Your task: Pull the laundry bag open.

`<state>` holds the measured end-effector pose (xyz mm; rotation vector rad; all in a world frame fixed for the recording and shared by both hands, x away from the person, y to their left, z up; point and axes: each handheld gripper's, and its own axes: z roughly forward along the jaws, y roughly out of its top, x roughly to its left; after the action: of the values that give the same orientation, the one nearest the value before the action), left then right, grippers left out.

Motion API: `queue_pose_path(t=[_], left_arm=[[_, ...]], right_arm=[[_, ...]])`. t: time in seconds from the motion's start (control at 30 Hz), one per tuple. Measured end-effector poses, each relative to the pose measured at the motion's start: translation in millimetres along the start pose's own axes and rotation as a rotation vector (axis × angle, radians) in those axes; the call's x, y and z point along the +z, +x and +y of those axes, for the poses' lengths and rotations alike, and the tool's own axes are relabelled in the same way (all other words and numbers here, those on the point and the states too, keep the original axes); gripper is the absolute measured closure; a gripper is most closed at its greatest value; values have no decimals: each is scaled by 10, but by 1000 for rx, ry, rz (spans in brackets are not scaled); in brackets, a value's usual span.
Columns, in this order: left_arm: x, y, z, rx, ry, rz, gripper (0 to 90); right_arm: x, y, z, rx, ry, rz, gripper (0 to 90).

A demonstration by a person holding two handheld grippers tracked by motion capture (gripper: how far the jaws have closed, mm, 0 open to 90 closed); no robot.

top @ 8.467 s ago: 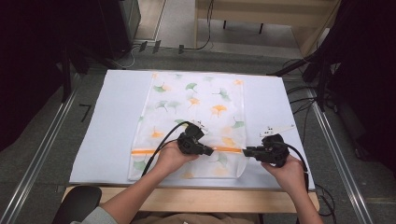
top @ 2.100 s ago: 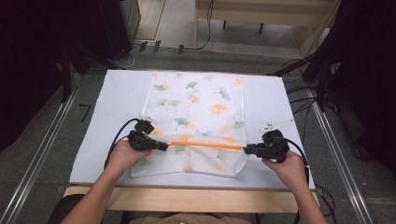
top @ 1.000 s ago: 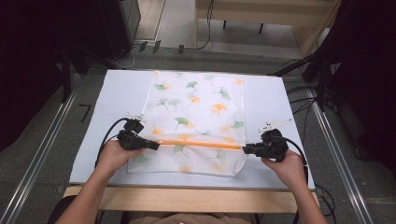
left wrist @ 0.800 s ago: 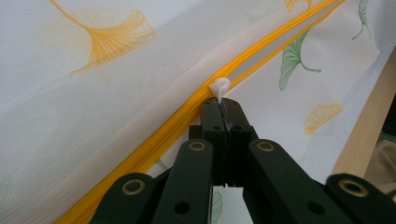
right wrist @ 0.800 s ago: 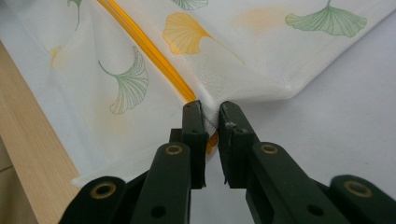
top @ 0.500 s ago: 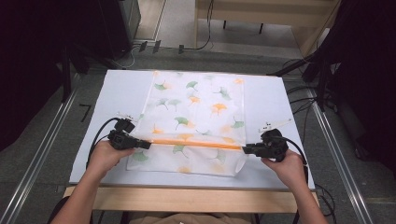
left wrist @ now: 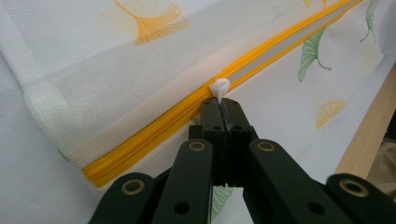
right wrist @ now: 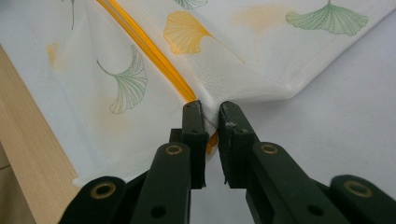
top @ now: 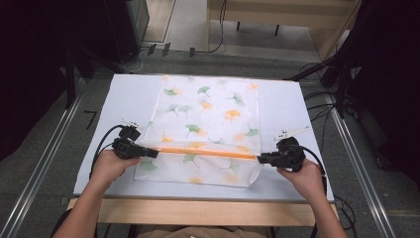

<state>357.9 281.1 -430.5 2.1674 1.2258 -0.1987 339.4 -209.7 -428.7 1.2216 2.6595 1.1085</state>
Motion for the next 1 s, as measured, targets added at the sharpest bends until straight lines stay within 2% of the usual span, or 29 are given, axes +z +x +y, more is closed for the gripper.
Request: queue_pose_path(t=[0.4,0.67,1.0], left_arm=[[-56,75,-41,-25,1,6,900],[-145,149,-102,-43,-17,14,900],[-159,162,-110,-39,-16,15,900]], right_arm=[[1,-4,2,1,-2,2,837],[8,-8,7,-2,0,5,836],[12,-7,11,-4,2,5,836]])
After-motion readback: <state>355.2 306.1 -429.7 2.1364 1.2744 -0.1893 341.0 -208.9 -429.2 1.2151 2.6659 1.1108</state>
